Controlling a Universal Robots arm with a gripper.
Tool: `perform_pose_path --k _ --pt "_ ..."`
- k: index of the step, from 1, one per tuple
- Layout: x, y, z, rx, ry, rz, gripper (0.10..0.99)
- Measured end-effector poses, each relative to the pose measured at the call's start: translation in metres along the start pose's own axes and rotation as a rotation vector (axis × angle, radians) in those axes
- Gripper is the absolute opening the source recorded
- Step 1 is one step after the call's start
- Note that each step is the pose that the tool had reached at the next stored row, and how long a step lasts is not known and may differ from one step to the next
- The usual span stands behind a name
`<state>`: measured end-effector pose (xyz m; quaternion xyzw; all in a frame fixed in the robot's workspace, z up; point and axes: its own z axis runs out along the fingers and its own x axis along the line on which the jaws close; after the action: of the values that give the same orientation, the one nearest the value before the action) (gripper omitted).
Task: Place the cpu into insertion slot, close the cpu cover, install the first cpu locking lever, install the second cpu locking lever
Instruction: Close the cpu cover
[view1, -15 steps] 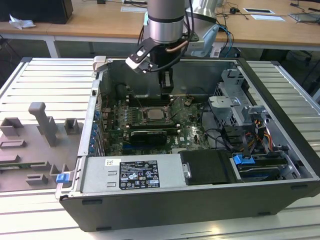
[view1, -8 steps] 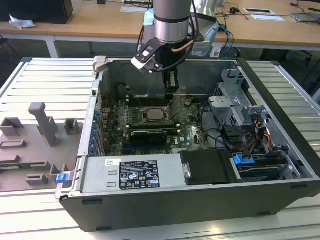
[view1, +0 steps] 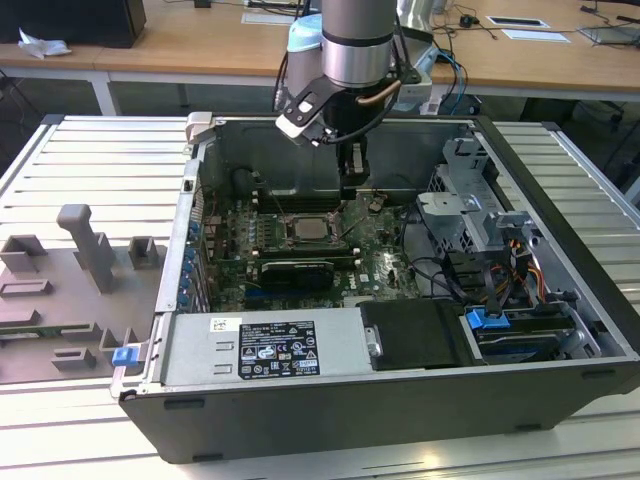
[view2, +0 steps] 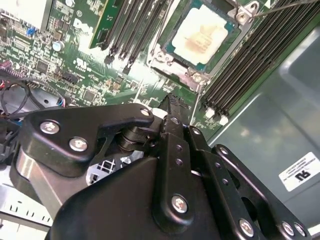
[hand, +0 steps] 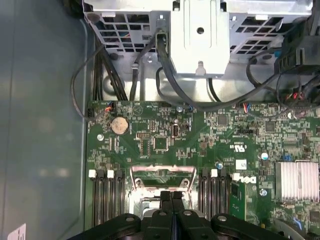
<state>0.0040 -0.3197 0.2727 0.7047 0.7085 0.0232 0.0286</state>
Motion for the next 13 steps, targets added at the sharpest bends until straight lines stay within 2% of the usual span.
perform_pose_path --k 2,6,9,11,13 --pt "0.0 0.0036 0.0003 0.002 0.0 0.0 0.106" --pt "-0.0001 0.0175 0.0018 0.01 0.0029 -0.001 0.106" --pt "-0.0001 0.0226 0.0032 0.012 0.0159 -0.004 0.106" --pt "0.0001 0.0309 0.0059 0.016 0.0162 -0.004 0.106" --pt "0.0001 0.0348 0.0064 0.018 0.016 -0.004 0.106"
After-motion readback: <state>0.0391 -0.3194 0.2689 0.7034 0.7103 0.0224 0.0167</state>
